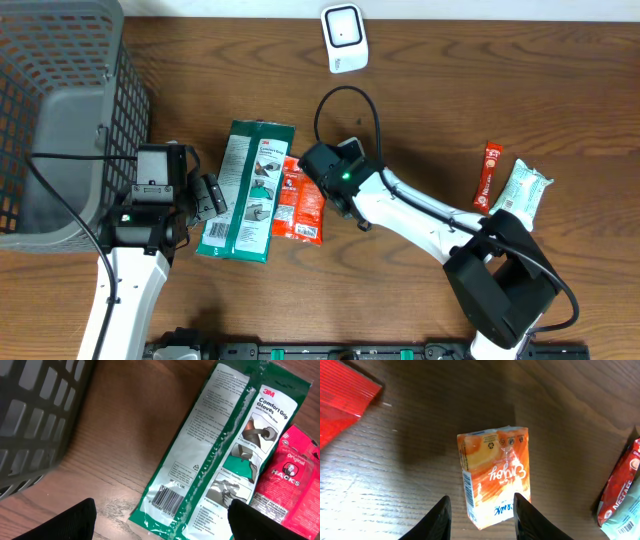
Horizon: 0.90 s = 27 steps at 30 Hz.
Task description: Scan the item barcode
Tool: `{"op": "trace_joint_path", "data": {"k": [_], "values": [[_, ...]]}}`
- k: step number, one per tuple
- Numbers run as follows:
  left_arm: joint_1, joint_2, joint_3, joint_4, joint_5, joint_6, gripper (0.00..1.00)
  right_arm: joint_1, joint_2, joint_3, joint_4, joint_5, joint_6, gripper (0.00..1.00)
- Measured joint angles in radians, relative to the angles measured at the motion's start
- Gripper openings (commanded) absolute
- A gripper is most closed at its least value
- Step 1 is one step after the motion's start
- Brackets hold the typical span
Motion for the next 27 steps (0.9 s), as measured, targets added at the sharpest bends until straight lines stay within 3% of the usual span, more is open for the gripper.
{"op": "trace_joint_path", "data": {"k": [8, 27], "values": [[0.0, 0.0, 0.0, 0.0, 0.0, 0.0, 0.85, 0.016, 0.0, -0.055, 0.104, 0.025, -0.014, 0.33], [0.0, 0.0, 0.0, 0.0, 0.0, 0.0, 0.85, 0.015, 0.031, -0.069, 0.111, 0.061, -0.044, 0.3]]}}
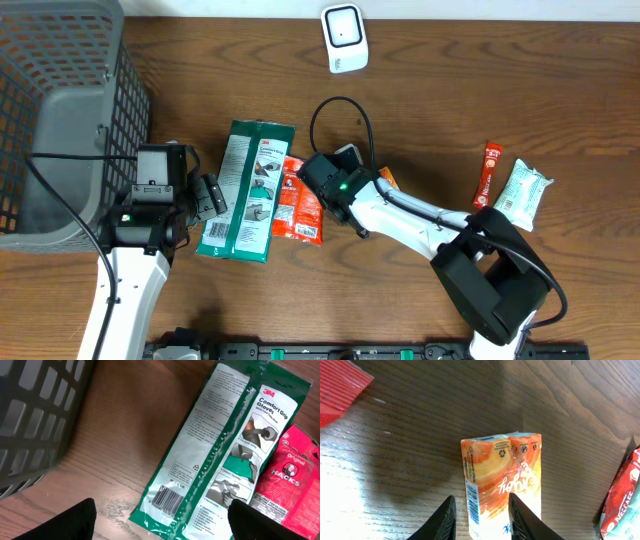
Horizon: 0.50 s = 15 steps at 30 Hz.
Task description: Scan the item barcode
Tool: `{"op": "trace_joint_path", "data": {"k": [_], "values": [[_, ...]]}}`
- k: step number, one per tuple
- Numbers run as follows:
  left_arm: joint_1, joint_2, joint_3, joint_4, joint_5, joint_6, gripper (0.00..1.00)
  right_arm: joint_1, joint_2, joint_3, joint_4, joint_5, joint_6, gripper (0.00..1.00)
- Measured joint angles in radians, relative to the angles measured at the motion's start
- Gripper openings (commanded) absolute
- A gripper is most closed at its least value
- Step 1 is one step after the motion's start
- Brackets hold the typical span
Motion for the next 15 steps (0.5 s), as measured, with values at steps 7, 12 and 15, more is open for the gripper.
{"op": "trace_joint_path", "data": {"k": [7, 12, 15], "values": [[0.0, 0.0, 0.0, 0.0, 0.0, 0.0, 0.85, 0.0, 0.044, 0.0, 0.0, 0.014, -0.006, 0.28], [0.0, 0.0, 0.0, 0.0, 0.0, 0.0, 0.85, 0.0, 0.052, 0.0, 0.0, 0.035, -0.015, 0.19], [0.0, 0.0, 0.0, 0.0, 0.0, 0.0, 0.85, 0.0, 0.052, 0.0, -0.001, 0.04, -0.017, 0.15]]}}
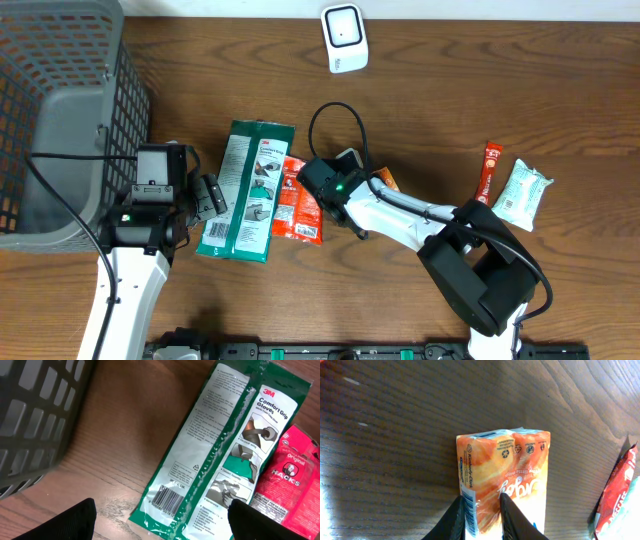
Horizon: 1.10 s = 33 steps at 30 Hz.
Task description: Scan the item barcode
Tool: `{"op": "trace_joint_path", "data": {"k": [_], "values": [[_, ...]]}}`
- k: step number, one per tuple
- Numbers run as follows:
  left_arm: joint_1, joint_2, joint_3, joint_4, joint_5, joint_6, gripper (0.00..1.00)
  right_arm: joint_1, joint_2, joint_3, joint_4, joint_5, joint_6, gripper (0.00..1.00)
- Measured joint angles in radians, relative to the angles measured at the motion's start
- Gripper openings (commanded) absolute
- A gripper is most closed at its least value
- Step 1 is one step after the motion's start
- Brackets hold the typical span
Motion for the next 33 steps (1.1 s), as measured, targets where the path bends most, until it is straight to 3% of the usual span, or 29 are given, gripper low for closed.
{"op": "trace_joint_path", "data": {"k": [10, 14, 23, 28, 33], "values": [[0.0, 0.0, 0.0, 0.0, 0.0, 0.0, 0.85, 0.0, 0.0, 0.0, -0.002, 0.003, -0.003, 0.17], [0.0, 0.0, 0.0, 0.0, 0.0, 0.0, 0.85, 0.0, 0.0, 0.0, -0.003, 0.004, -0.007, 0.01], [0.0, 0.0, 0.0, 0.0, 0.0, 0.0, 0.85, -0.003, -0.012, 0.009, -0.075, 0.002, 0.003, 0.01], [0.0, 0.0, 0.0, 0.0, 0.0, 0.0, 0.85, -0.036, -0.138, 0.023, -0.101, -0.097, 0.01, 0.01], [0.0, 0.0, 0.0, 0.0, 0.0, 0.0, 0.85, -0.144, -0.312, 0.049, -0.104, -0.317, 0.017, 0.01]]}}
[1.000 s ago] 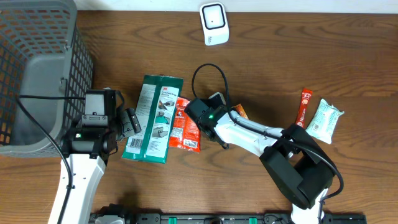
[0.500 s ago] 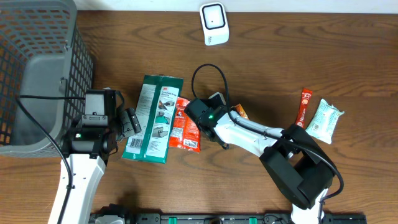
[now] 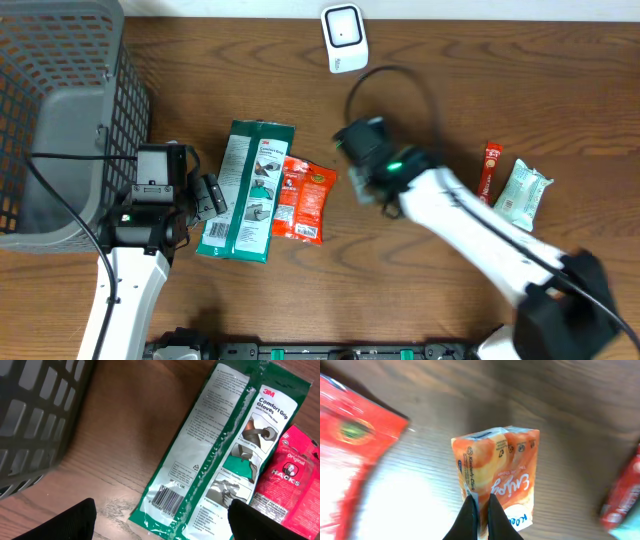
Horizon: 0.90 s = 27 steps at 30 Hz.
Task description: Scan the item barcode
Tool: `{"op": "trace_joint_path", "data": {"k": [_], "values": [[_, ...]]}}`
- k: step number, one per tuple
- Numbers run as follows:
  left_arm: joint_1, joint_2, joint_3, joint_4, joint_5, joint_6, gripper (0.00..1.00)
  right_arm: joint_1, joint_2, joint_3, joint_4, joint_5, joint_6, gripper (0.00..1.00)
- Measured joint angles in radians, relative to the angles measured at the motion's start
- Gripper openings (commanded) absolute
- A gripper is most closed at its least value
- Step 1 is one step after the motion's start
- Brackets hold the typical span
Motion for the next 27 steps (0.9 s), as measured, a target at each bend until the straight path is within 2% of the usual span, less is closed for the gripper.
{"op": "trace_joint_path", "data": {"k": [8, 12, 15, 19, 22, 27], "values": [[0.0, 0.0, 0.0, 0.0, 0.0, 0.0, 0.85, -0.318, -0.034, 0.005, -0.022, -0.563, -0.034, 0.01], [0.0, 0.0, 0.0, 0.0, 0.0, 0.0, 0.85, -0.417, -0.007, -0.011, -0.016, -0.786, -0.081, 0.01], [0.0, 0.0, 0.0, 0.0, 0.0, 0.0, 0.85, -0.453, 0.026, -0.038, 0.013, -0.91, -0.12, 0.01], [0.0, 0.0, 0.0, 0.0, 0.0, 0.0, 0.85, -0.457, 0.07, -0.124, 0.162, -1.1, -0.166, 0.01], [0.0, 0.0, 0.0, 0.0, 0.0, 0.0, 0.85, -0.458, 0.082, -0.182, 0.262, -1.157, -0.167, 0.01], [0.0, 0.0, 0.0, 0.0, 0.0, 0.0, 0.85, -0.458, 0.089, -0.249, 0.339, -1.183, -0.145, 0.01]]}}
